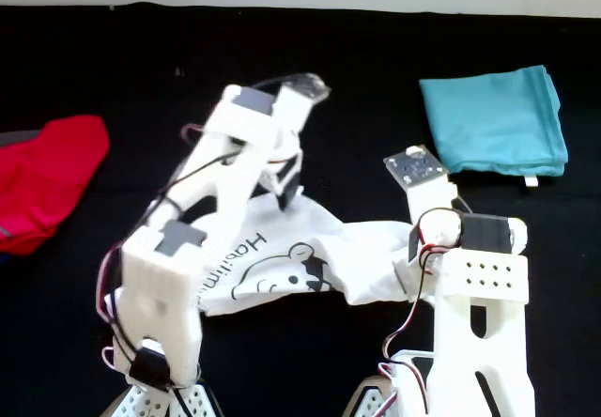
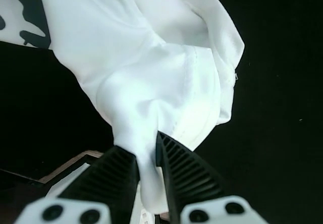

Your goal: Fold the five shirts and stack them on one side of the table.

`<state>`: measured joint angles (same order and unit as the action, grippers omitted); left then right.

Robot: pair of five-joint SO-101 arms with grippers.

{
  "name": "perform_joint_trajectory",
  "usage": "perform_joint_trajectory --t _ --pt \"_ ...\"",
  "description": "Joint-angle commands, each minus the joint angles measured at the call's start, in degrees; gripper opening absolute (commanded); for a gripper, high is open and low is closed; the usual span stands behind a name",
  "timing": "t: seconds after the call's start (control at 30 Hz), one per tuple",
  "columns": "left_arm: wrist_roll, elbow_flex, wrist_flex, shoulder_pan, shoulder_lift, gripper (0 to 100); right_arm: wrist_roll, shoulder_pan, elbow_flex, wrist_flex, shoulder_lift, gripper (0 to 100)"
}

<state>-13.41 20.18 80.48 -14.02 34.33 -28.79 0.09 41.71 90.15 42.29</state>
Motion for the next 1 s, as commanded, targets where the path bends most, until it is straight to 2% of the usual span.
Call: perform_joint_trajectory --t 0.0,0.2,0.37,0.43,0.67,0.97 --pt "1.23 5.76 5.63 -2.42 2.68 19 0.44 1.63 -2.07 0.48 0.13 0.6" --pt "1.93 5.85 9.23 -4.97 3.12 19 0.18 1.98 -2.07 0.48 0.13 0.6" --pt "2.11 6.11 2.29 -4.26 3.03 19 0.18 1.98 -2.07 0.22 0.13 0.6" --pt "4.31 6.46 0.79 -3.82 2.77 19 0.18 1.98 -2.07 0.22 0.13 0.6" --pt "5.54 14.99 4.13 -1.71 3.3 19 0.18 1.98 -2.07 0.22 0.13 0.6" --pt "5.36 15.52 2.2 -1.01 11.91 19 0.18 1.98 -2.24 0.4 0.13 0.6"
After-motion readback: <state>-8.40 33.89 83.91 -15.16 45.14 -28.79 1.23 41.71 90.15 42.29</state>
